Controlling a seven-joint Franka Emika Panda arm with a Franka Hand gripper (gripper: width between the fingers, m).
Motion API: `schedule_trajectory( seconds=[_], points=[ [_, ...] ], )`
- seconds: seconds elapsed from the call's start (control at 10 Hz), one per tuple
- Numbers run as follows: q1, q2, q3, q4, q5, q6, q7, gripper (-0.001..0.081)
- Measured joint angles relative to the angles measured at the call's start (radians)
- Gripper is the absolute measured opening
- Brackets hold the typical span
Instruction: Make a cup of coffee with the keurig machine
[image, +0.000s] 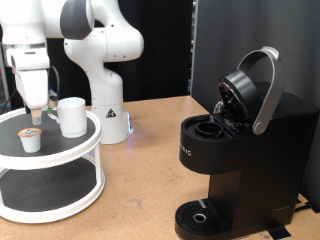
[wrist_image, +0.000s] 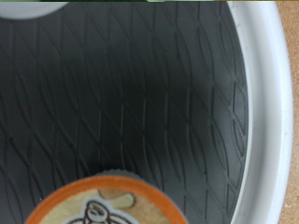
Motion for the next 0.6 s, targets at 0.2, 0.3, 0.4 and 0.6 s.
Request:
schedule_trajectory(
  seconds=[0.2,0.3,0.4,0.6],
  points=[
    [0.0,0.021,-0.01,0.005,0.001,0.011,0.001,0.0805],
    [0.0,0.031,-0.011,0.011,0.003,0.011,0.001,0.0805],
    [0.0,0.04,-0.011,0.016,0.003,0.011,0.001,0.0805],
    [0.0,0.064,-0.011,0.018,0.0,0.028,0.001,0.0805]
  ],
)
